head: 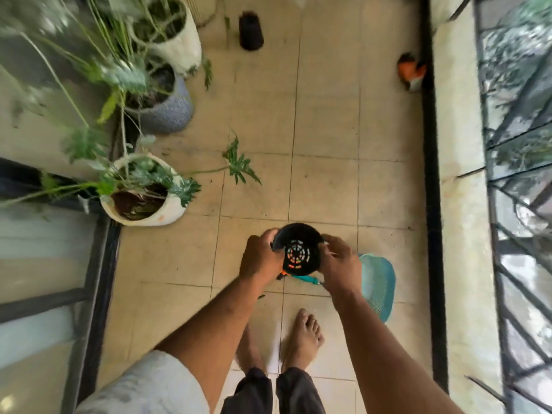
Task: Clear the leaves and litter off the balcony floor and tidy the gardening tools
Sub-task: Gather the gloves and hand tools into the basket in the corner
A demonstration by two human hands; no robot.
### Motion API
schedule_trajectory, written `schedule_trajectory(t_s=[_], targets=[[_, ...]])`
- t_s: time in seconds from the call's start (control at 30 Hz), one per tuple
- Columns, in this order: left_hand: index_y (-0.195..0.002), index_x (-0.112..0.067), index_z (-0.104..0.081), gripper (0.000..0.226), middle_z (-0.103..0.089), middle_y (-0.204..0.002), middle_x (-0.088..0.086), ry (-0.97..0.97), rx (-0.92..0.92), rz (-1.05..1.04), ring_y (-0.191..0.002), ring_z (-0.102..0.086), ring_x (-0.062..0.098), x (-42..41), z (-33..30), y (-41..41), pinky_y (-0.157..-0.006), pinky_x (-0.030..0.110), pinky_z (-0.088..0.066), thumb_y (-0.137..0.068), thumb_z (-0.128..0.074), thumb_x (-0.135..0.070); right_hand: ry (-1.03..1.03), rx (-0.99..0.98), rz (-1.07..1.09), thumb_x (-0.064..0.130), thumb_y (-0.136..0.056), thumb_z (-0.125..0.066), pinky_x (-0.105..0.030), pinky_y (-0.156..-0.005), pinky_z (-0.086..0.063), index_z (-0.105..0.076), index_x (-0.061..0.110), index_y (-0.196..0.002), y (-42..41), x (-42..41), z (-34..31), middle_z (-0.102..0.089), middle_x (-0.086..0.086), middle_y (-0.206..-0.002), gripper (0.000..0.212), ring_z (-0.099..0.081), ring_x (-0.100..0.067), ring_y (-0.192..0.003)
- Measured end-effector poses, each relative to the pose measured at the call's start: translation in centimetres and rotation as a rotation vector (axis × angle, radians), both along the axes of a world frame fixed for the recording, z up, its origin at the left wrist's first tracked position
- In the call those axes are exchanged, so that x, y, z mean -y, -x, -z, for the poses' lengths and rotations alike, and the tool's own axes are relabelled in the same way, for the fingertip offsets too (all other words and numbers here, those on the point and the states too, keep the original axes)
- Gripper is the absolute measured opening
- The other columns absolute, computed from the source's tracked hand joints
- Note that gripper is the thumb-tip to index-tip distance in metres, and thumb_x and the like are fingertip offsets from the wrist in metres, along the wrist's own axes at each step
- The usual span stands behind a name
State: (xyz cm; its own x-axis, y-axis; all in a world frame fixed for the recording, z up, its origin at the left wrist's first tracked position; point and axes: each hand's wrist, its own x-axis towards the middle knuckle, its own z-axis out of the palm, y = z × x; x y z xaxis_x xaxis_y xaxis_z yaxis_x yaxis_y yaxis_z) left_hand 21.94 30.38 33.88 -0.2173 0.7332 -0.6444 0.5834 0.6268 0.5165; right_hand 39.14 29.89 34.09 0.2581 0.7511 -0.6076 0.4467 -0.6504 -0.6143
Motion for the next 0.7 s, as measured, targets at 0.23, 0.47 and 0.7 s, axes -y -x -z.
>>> schedule_trajectory(t_s=[0.23, 0.47, 0.7], targets=[[-0.131, -0.031, -0.071, 0.035, -0.075, -0.116, 0.001, -0.004, 0.200, -0.179, -0.101, -0.073, 0.020, 0.7, -18.5, 1.2, -0.081, 0.039, -0.066, -0.099, -0.066, -0.017, 0.007, -0.045, -0.091, 0.032, -0.089, -0.059, -0.045, -0.076, -0.065, -0.077, 0.045, -0.109, -2.0, 1.1, -18.6, -0.079, 0.010, -0.096, 0.030, -0.077, -0.012, -0.074], [-0.126, -0.021, -0.067, 0.021, -0.072, -0.122, 0.005, -0.043, 0.392, -0.428, -0.105, -0.072, 0.023, 3.8, -31.7, 2.7, -0.076, 0.041, -0.066, -0.106, -0.059, -0.022, 0.035, -0.238, 0.002, -0.007, -0.079, -0.061, -0.042, -0.075, -0.066, -0.081, 0.018, -0.103, -1.3, 1.8, -33.7, -0.078, -0.002, -0.076, 0.040, -0.076, -0.017, -0.068], [-0.127, -0.019, -0.068, 0.024, -0.075, -0.119, 0.006, -0.106, 0.493, -0.734, -0.105, -0.074, 0.025, 9.3, -37.2, 9.0, -0.073, 0.036, -0.059, -0.109, -0.052, -0.018, 0.026, -0.159, -0.403, 0.020, -0.066, -0.059, -0.048, -0.078, -0.066, -0.078, 0.021, -0.109, 6.6, 1.8, -38.4, -0.080, -0.005, -0.093, 0.047, -0.079, -0.024, -0.081]])
